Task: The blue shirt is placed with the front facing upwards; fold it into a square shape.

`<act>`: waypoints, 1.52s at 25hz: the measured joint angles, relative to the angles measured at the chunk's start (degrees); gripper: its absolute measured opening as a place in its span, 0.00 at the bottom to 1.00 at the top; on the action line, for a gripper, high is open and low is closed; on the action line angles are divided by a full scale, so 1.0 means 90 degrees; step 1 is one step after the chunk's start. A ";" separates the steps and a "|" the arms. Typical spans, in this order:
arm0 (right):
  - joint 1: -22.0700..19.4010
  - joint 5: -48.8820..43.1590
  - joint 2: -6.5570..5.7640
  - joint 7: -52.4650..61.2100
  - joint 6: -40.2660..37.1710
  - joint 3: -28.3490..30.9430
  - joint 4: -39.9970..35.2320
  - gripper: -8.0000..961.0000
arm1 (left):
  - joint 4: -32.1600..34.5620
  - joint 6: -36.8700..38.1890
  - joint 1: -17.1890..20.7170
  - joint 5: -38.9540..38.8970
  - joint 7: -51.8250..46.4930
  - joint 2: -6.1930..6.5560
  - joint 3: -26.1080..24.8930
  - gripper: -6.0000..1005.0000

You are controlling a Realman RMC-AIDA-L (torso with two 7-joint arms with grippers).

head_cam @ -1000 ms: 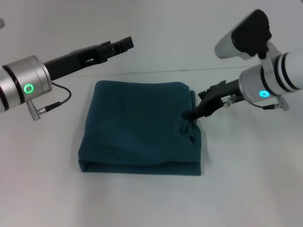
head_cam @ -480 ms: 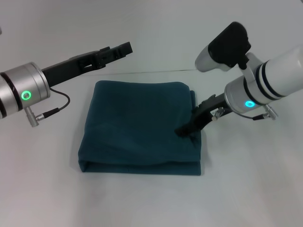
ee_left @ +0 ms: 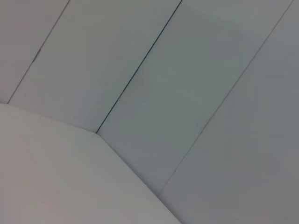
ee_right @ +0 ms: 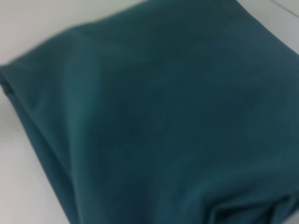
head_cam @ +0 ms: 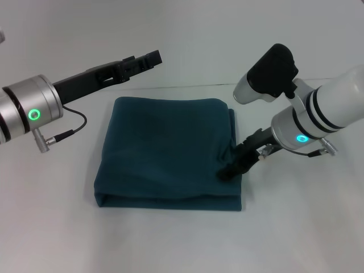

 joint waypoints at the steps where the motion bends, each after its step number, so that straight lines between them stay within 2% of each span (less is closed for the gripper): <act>1: -0.0001 -0.0101 -0.0007 0.0042 0.0014 0.0000 0.0010 0.95 | 0.0000 -0.0001 0.0003 0.0000 0.0000 -0.0002 0.0000 0.83; 6: -0.0025 -0.0564 -0.0018 0.0189 0.0144 0.0075 -0.0041 0.95 | -0.0001 -0.0001 0.0027 0.0000 0.0002 -0.0014 0.0006 0.83; 13: 0.0043 -0.0323 0.0007 0.0201 0.0852 0.0136 -0.0288 0.95 | -0.0001 -0.0013 0.0025 0.0000 0.0003 -0.0015 0.0001 0.83; 22: 0.0359 -0.0071 0.0021 0.0095 0.1767 0.0065 0.0695 0.95 | 0.0007 -0.0013 0.0017 0.0001 0.0013 -0.0015 -0.0001 0.83; 38: 0.0308 -0.0150 -0.0020 -0.0113 0.2806 0.0017 0.1603 0.95 | 0.0004 0.0007 0.0027 -0.0006 0.0071 -0.0034 0.0000 0.83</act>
